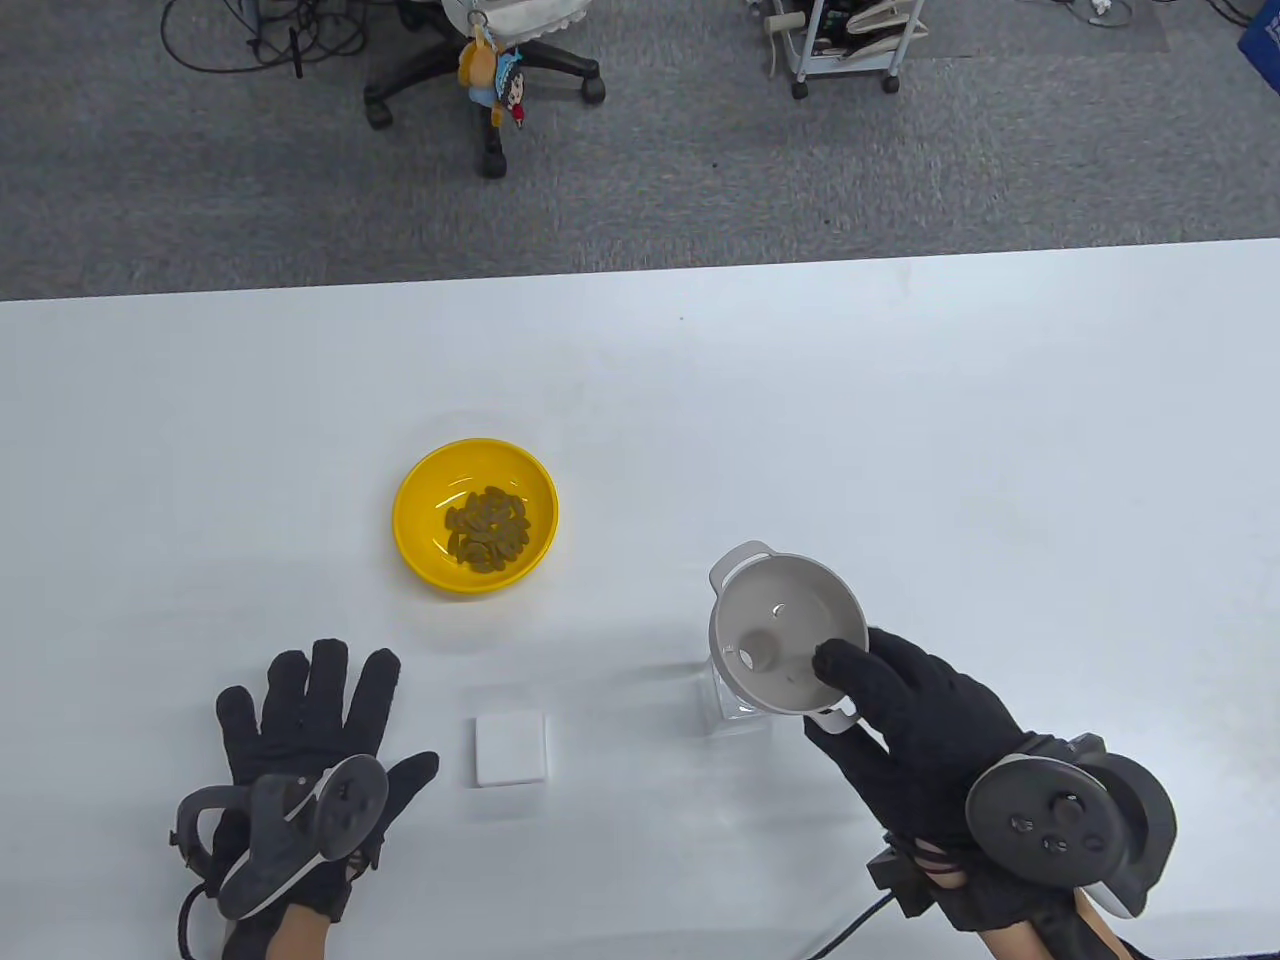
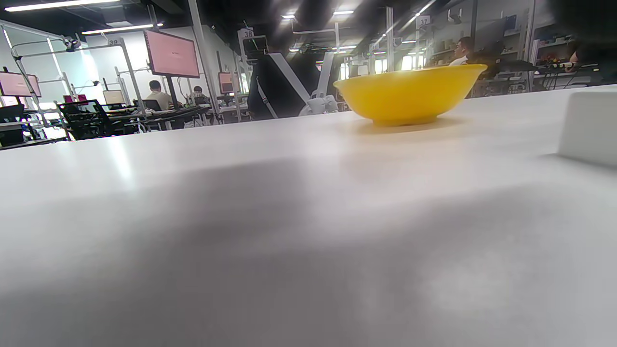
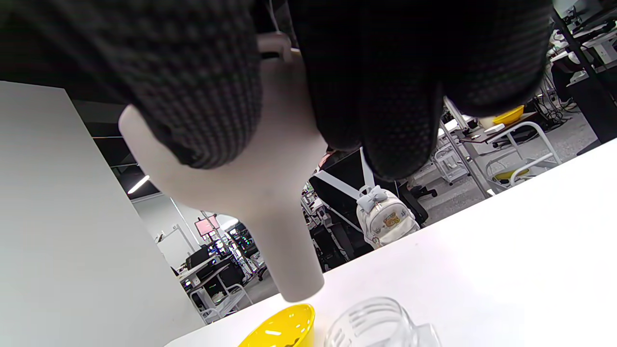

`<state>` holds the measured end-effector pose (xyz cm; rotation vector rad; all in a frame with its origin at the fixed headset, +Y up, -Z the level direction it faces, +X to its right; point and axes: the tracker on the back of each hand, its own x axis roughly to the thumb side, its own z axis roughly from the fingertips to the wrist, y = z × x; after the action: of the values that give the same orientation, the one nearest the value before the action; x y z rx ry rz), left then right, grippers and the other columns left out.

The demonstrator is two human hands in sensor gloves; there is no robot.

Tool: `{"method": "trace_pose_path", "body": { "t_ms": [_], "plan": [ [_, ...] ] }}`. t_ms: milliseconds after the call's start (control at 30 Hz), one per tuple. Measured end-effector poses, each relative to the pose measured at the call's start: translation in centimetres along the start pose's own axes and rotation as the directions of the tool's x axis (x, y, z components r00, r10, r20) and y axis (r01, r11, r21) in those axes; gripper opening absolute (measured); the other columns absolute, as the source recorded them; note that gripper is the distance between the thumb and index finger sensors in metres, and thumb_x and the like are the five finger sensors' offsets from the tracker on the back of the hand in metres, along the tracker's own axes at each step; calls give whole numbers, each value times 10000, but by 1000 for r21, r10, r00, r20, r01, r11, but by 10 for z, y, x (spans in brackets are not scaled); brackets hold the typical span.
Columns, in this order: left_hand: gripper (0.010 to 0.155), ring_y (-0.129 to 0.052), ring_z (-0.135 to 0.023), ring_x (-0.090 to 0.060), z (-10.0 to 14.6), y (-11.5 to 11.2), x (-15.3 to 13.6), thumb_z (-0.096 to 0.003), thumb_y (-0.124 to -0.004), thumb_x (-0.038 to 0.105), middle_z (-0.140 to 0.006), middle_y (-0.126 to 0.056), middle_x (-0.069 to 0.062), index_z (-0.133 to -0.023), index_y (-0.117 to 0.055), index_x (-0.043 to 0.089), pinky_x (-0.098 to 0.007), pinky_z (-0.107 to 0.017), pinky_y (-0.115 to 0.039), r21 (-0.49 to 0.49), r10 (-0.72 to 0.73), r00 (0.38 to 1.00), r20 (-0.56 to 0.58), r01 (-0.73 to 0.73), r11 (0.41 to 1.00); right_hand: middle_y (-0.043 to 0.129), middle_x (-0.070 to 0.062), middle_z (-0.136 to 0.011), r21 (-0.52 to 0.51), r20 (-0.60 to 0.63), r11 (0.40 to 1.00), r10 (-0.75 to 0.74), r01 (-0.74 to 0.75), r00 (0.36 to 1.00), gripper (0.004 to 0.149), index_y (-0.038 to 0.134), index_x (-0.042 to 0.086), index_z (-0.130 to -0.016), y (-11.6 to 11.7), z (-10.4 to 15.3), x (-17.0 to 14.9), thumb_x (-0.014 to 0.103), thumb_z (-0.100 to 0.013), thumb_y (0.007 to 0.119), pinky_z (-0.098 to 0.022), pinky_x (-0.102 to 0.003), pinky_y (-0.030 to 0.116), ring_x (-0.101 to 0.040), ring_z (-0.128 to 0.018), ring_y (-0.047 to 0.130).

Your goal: Transfer raisins through funnel into coffee jar

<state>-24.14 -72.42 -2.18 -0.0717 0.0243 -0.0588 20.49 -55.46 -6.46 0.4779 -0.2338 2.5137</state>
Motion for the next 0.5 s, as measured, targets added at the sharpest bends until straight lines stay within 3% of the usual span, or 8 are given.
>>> {"method": "trace_pose_path", "body": {
  "t_ms": [233,500],
  "plan": [
    [934,-317,-1149,-392,-1,0,1,-357,-649,850,-1266,-304,-10,-1109,-249,466,-735,-767,-288,-7,-2,1000,0,2,1000,938,-192,-863,8,-15,1000,29,-29,999,551,831,279,-880,5,6,-9,424,-370,980,-456,-547,887,-345,-627,1054],
    [933,-323,-1147,-392,1,2,2,-358,-650,848,-1264,-309,-10,-1115,-282,444,-735,-766,-292,6,4,1000,6,-4,1000,939,-192,-862,55,-39,997,62,-60,997,546,835,282,-878,29,8,-24,421,-370,979,-456,-546,885,-345,-624,1055]
  ]
}}
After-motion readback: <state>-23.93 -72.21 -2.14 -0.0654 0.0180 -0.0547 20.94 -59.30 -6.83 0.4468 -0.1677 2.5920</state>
